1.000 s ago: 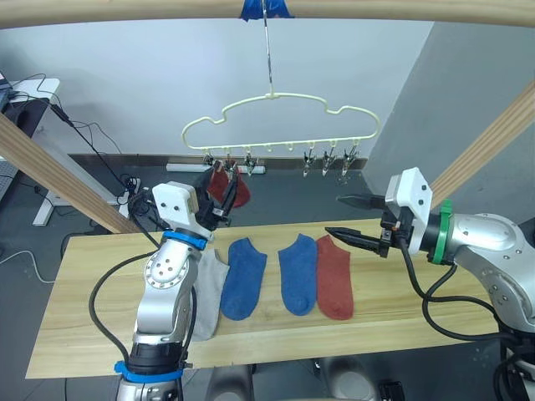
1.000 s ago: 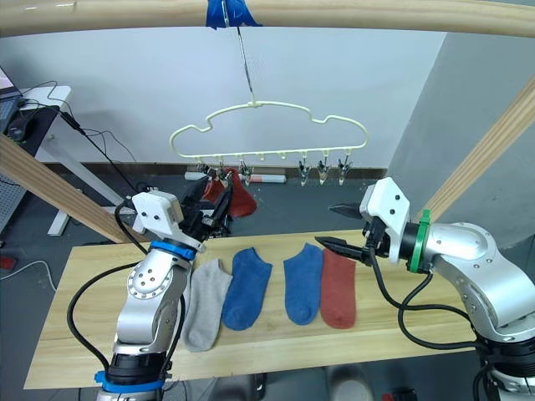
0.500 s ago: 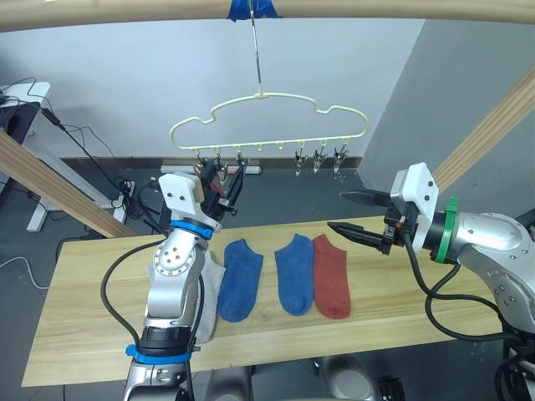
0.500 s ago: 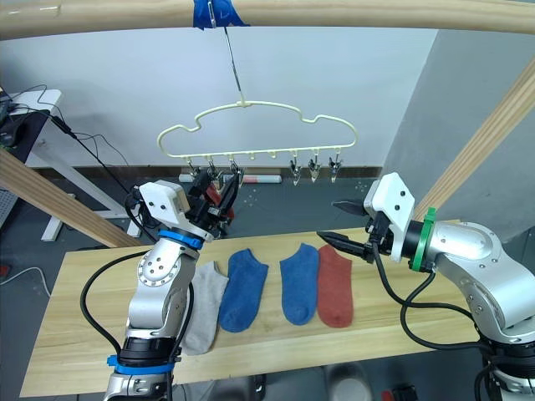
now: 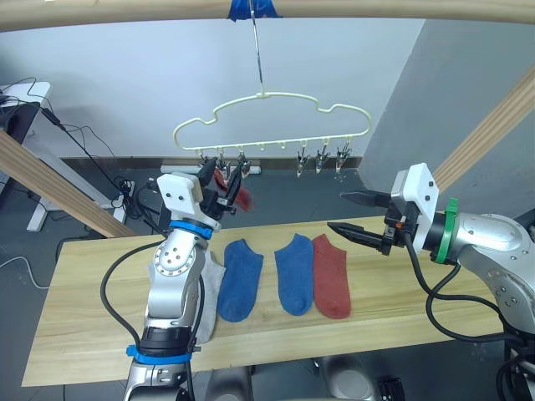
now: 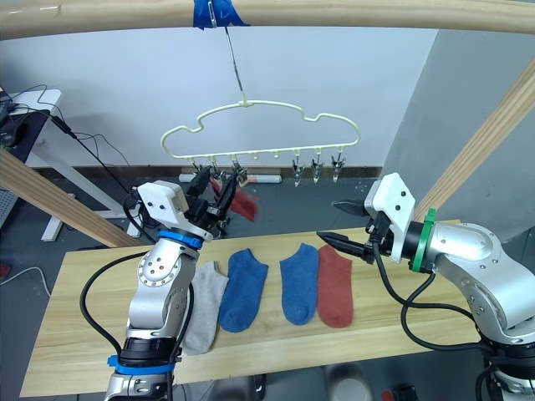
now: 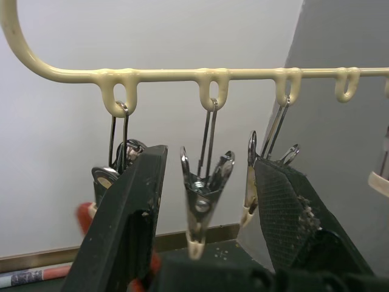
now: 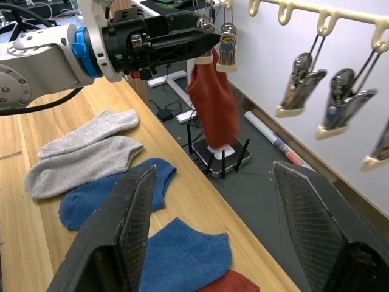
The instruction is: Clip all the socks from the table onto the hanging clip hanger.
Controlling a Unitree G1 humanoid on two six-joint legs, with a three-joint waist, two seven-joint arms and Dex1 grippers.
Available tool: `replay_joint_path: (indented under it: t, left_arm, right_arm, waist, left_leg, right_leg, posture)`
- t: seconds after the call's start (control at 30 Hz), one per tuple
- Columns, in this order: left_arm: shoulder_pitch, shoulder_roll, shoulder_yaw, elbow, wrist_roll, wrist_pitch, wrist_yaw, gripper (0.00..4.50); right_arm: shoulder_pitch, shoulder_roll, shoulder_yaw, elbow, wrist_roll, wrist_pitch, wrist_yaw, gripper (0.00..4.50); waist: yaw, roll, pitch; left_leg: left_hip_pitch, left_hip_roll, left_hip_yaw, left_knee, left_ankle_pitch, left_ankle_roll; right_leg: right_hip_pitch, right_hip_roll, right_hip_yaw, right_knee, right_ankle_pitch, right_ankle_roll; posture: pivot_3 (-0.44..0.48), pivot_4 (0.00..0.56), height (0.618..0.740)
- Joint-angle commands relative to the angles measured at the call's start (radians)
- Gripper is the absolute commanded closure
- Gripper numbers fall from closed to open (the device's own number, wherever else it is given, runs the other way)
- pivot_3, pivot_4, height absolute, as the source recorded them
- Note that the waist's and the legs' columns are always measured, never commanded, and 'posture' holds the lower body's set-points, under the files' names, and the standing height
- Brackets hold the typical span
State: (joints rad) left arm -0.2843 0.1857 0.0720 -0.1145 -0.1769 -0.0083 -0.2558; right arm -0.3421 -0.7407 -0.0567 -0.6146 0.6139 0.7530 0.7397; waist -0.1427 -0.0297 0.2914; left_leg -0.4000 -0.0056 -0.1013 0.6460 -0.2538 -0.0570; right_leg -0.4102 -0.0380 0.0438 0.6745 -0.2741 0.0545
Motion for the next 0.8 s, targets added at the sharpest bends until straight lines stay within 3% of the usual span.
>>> replay_joint_path:
  t: [0.03,0.4,0.5,0.8]
  left_arm:
    - [0.019,-0.006,0.003,-0.061,-0.012,-0.019,-0.003,2.02]
    - [0.078,-0.003,0.008,-0.101,-0.009,-0.013,0.003,2.02]
    - [0.069,-0.002,0.004,-0.093,0.002,-0.010,0.008,2.51]
    - [0.037,0.002,0.008,-0.069,0.001,-0.010,0.006,2.51]
  right_arm:
    - [-0.002,-0.009,-0.025,-0.028,0.012,-0.014,-0.001,1.29]
    - [0.003,-0.007,-0.020,-0.035,0.010,-0.015,-0.006,1.29]
    - [0.002,-0.007,-0.019,-0.033,0.010,-0.016,-0.004,1.29]
    - [0.004,-0.010,-0.021,-0.031,0.008,-0.017,-0.002,1.29]
  waist:
    - [0.000,0.000,0.000]
    - [0.000,-0.001,0.001]
    - [0.000,-0.001,0.002]
    - [0.000,-0.002,0.007]
  left_leg:
    - [0.000,0.000,0.000,0.000,0.000,0.000]
    - [0.000,0.000,0.000,0.000,0.000,0.000]
    - [0.000,0.000,0.000,0.000,0.000,0.000]
    - [0.000,0.000,0.000,0.000,0.000,0.000]
  right_leg:
    - [0.000,0.000,0.000,0.000,0.000,0.000]
    - [0.000,0.000,0.000,0.000,0.000,0.000]
    - [0.000,0.000,0.000,0.000,0.000,0.000]
    - [0.000,0.000,0.000,0.000,0.000,0.000]
  posture:
    - [-0.305,0.306,0.740]
    - [-0.305,0.308,0.740]
    - [-0.302,0.309,0.740]
    - [-0.305,0.309,0.740]
